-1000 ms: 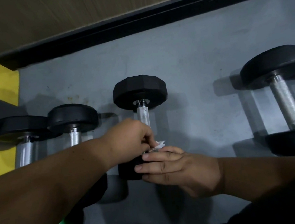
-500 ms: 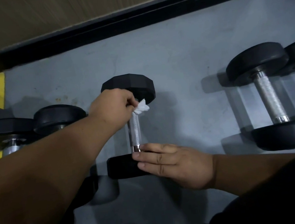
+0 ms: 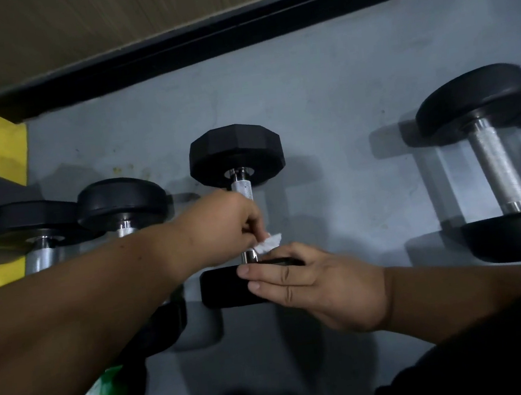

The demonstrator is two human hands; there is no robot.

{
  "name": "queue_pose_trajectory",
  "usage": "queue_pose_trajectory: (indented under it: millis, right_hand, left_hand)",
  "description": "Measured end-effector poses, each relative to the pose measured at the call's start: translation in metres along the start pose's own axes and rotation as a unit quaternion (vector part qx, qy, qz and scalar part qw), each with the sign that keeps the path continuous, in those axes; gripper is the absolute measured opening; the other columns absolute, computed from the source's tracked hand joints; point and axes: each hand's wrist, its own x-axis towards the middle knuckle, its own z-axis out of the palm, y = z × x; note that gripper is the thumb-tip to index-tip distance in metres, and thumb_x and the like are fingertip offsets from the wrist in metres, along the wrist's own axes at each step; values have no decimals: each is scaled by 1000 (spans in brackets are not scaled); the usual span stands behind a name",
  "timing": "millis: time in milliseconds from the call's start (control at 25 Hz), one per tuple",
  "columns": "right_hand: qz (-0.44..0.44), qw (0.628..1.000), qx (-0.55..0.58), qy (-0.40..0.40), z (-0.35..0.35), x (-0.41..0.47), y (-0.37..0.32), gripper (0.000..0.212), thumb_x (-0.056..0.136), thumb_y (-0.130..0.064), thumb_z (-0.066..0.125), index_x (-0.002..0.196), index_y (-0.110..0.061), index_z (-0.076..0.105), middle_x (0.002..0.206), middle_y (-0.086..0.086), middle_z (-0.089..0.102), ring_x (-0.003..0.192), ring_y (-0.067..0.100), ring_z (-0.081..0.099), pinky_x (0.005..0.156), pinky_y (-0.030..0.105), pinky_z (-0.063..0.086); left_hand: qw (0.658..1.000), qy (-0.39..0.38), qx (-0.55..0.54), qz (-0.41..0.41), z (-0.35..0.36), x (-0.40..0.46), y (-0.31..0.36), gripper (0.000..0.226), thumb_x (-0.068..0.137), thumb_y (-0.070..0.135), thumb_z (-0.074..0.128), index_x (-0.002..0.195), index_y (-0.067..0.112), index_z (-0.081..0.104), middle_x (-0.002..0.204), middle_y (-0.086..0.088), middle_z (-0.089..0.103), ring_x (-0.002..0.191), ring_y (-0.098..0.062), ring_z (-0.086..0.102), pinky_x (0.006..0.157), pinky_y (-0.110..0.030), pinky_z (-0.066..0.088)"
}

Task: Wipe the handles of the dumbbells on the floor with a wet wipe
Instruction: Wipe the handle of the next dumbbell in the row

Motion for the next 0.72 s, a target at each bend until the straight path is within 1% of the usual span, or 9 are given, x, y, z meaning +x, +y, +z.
queue_pose_trajectory:
  millis: [120,240,400,520,600,720]
  right_hand:
    - [8,1000,8,-5,3,4,-1,52,100,-3,45,150,-13,47,162,-3,35,135,35,44,99,51,46]
    - [14,1000,6,-11,3,6,-3,53,99,-3,46,151,-15,47,163,-5,33,134,34,43,95,52,48]
    - [10,1000,5,-10,2,8,-5,54,98,-1,47,150,-14,47,163,-5,33,135,35,43,93,52,48]
    - [14,1000,-2,-17,0,11,-8,56,98,-3,46,152,-16,45,164,-6,29,128,36,47,90,51,49]
    - [13,1000,-7,-23,0,12,-9,58,97,-3,45,153,-18,43,165,-7,27,122,36,48,88,50,49]
    - [8,999,1,-36,2,17,-9,55,100,-6,44,153,-19,42,166,-9,26,121,38,47,89,51,49]
  left_hand:
    - [999,-34,12,6,4,-7,0,16,79,22,71,80,37,73,83,22,72,83,7,65,80,-28,57]
    - [999,-24,41,13,3,-8,0,15,80,26,68,84,40,72,83,23,71,83,5,64,78,-29,56]
    - [999,29,43,6,2,-7,0,14,82,28,67,89,38,73,86,21,71,84,3,64,77,-31,57]
    - [996,80,35,-3,0,2,-4,12,84,29,68,89,38,73,87,19,73,82,0,66,76,-31,57]
    - [993,119,6,-20,-5,11,-11,10,84,28,70,87,37,74,88,19,73,83,0,66,79,-30,57]
    - [984,171,-29,-33,-15,20,-23,13,83,23,72,84,35,74,94,19,73,90,-1,67,86,-31,55]
